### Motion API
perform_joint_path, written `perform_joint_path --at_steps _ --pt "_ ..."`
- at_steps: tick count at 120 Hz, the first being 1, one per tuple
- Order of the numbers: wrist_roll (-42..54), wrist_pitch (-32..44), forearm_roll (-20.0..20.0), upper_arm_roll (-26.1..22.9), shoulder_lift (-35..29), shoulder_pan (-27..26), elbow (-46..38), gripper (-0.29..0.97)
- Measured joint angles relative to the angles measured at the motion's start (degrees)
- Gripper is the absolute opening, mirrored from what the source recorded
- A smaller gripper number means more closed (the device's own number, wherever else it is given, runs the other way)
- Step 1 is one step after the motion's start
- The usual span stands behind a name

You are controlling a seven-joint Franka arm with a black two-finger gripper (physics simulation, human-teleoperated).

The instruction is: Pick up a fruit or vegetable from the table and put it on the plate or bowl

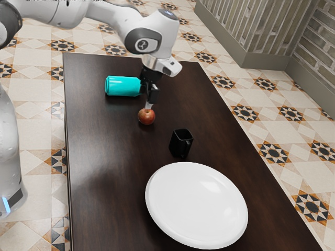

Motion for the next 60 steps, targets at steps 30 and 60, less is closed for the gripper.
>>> perform_joint_path --at_steps 30,60 --pt "0.7 1.6 -0.1 0.1 4.6 0.3 2.6 0.68" --pt "1.2 2.1 -0.3 0.2 4.3 0.2 1.5 0.68"
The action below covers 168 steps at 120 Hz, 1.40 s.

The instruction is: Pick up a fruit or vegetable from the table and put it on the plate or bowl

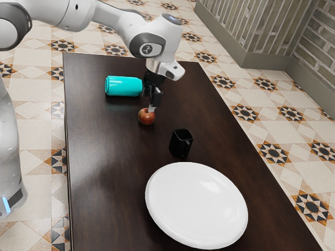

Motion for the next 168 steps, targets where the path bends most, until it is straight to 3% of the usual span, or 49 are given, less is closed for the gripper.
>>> perform_joint_path --at_steps 56,112,168 --pt "0.6 -0.2 0.6 2.6 -2.5 1.0 -2.5 0.68" --pt "1.7 2.3 -0.1 2.3 2.1 0.6 -0.9 0.68" --pt "2.4 3.7 -1.5 2.3 2.1 -1.9 -1.6 0.68"
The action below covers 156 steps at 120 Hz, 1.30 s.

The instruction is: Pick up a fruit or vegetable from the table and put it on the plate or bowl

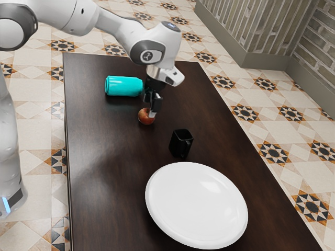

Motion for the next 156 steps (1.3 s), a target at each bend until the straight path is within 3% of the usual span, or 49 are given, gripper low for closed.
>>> perform_joint_path --at_steps 156 --pt "0.1 1.5 -1.6 0.2 0.8 0.1 -3.2 0.68"
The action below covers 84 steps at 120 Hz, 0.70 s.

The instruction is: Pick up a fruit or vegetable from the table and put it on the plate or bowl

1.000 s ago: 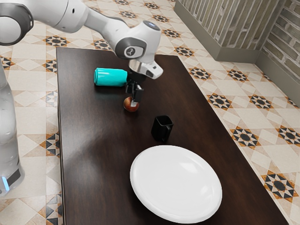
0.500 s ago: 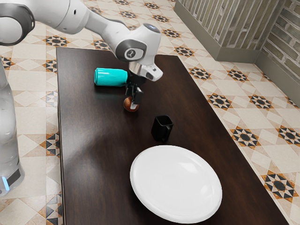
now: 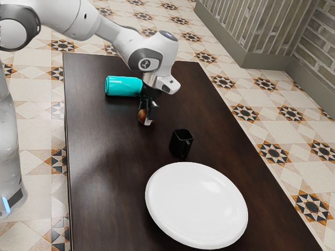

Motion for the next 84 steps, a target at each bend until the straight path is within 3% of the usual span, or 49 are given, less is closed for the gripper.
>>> perform_joint_path --at_steps 36,56,84 --pt "0.1 1.5 -0.1 0.0 0.8 0.0 0.0 0.68" --pt "-0.1 1.8 -0.7 0.0 0.9 0.0 0.0 0.43" --pt "-0.6 2.0 -0.7 0.0 0.6 -0.2 0.2 0.39"
